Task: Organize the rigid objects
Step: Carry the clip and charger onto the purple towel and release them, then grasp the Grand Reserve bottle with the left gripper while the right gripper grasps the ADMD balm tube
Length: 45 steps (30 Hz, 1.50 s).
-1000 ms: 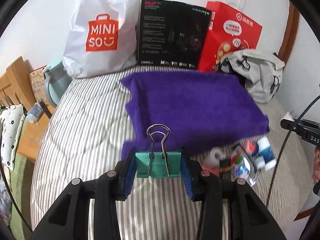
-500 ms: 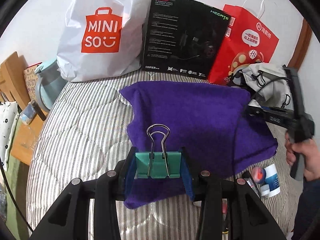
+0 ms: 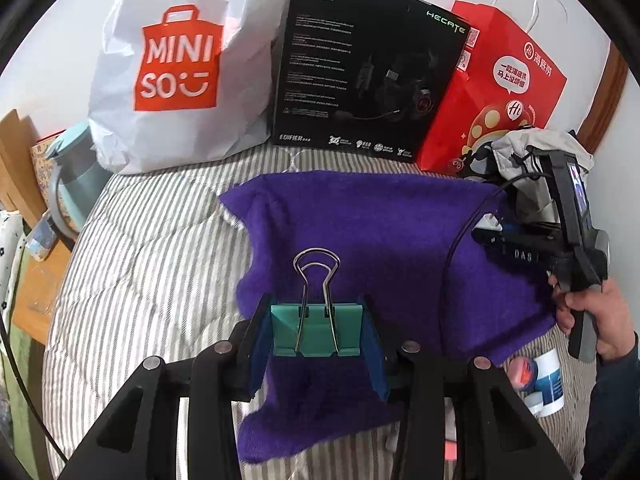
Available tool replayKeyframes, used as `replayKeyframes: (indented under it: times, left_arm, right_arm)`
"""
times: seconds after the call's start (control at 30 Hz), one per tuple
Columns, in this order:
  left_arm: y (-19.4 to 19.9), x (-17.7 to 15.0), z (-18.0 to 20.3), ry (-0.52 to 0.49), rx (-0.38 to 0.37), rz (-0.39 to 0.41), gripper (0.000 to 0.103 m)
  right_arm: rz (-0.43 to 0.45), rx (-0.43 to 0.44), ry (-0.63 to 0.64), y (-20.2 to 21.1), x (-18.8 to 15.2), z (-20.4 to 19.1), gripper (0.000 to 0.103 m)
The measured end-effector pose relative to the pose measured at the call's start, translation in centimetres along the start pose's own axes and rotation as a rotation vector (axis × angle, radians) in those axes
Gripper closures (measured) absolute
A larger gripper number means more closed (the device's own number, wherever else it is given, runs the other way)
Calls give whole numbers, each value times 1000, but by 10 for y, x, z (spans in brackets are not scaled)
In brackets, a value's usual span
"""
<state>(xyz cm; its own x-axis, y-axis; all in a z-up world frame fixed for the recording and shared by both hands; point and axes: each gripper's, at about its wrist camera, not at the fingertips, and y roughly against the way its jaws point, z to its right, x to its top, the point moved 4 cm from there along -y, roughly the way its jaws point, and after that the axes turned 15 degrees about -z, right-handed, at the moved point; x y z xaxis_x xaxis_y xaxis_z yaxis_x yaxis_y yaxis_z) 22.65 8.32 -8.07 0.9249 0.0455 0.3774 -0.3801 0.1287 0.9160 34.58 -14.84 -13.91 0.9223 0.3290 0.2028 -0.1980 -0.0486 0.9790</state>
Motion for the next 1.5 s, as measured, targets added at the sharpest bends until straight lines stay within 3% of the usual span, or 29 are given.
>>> replayKeyframes:
  times: [0.03,0.2,0.4,0.57,0.93,1.0,1.07,1.1,1.2,1.27,1.5]
  left_arm:
    - [-2,3,2,-4,0,0,64]
    - [-16,21,7,-9,-5,7,64]
    - [-42,44,10,3,-8,-2,64]
    - [-66,60,13,18,-6,-28,64]
    - [-89,69,17,3,83,-105,64]
    - [-91,68,23,-30,116,-117,59]
    - [-94,65,29,-65,135,-140,30]
    - [-94,63,32,-74,154,-145,30]
    - [-89,54,32,-70,175,-129,30]
    - [-80,47,31,-52,142,-121,30]
    - [-14,2,26,-5,124,-42,30]
  right_arm:
    - [-7,-7,1,0,-1,0,56]
    - [23,46,4,27,-22,5,56]
    - [69,35,31,72,-59,-1,56]
    - [84,72,21,98,-92,-2,49]
    - [24,79,-16,102,-157,-3,49]
    - [14,77,-29,101,-165,0,49]
    - [12,79,-42,103,-171,2,49]
    - [14,83,-51,104,-174,3,49]
    - [27,88,-68,111,-183,7,49]
    - [35,87,-75,116,-186,9,49]
    - [65,91,-89,129,-206,7,45]
